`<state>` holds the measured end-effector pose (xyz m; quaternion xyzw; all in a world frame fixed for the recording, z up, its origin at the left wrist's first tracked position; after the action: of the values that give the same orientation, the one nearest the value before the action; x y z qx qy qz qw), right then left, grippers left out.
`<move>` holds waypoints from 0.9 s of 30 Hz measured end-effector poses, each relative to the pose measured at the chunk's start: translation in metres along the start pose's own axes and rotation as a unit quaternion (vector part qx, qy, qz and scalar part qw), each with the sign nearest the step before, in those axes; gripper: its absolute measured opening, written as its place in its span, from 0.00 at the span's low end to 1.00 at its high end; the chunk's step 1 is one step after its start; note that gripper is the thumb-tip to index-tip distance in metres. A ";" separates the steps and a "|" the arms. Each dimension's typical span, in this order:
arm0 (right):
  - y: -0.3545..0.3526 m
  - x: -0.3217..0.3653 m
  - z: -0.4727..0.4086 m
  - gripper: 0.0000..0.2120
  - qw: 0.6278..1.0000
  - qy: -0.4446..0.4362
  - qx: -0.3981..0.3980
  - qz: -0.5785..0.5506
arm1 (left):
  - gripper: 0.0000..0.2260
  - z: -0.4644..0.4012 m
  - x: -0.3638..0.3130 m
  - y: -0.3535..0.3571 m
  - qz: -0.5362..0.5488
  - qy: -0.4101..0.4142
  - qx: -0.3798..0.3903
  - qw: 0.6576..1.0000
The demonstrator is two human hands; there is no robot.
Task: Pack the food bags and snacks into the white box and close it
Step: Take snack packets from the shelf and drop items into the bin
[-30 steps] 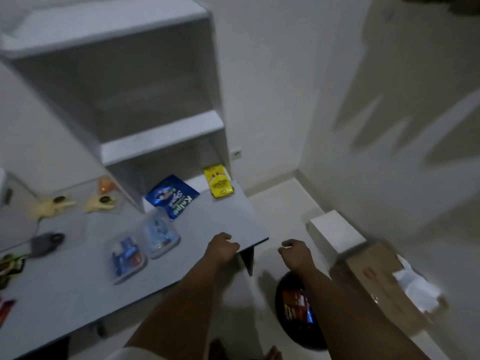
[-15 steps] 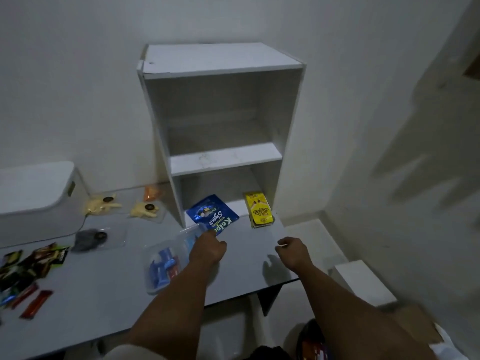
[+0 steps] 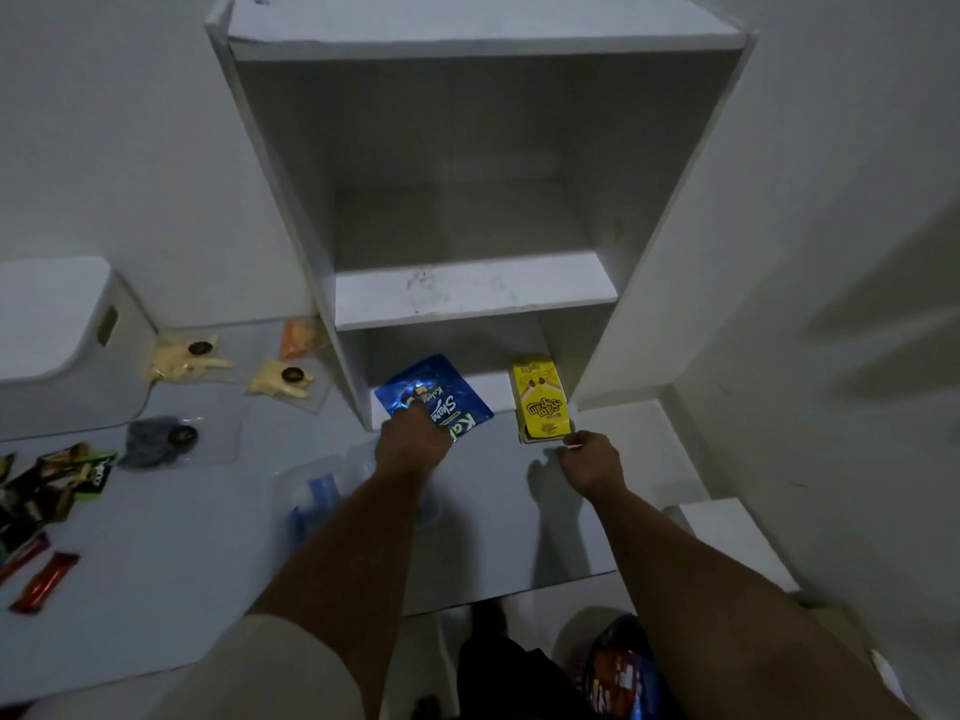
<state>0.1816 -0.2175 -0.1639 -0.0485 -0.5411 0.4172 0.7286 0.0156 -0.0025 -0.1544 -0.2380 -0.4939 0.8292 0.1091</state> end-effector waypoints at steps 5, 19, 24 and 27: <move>0.004 0.015 -0.054 0.18 0.999 0.041 -0.023 0.008 | 0.27 -0.059 -0.009 0.001 -0.061 -0.042 0.022 0.997; 0.046 0.018 -0.139 0.45 0.989 0.117 0.037 0.082 | 0.53 -0.164 0.025 0.072 -0.187 -0.134 0.200 0.952; 0.048 0.010 -0.146 0.37 0.988 0.132 0.040 0.066 | 0.66 -0.206 0.050 0.116 -0.182 -0.123 0.197 0.955; 0.046 0.007 -0.147 0.40 0.989 0.128 0.038 0.068 | 0.63 -0.212 0.054 0.132 -0.176 -0.128 0.194 0.957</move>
<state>0.2782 -0.1267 -0.2426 -0.1100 -0.4223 0.4764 0.7633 0.0825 0.1177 -0.3695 -0.0139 -0.3675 0.9002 0.2333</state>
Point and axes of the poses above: each hand's wrist, its own z-axis away from the middle knuckle, its own y-axis out of the palm, x = y × z, the point moved 4 cm from there along -z, towards the middle knuckle, and after that the axes turned 14 degrees about -z, right-handed, at the moved point
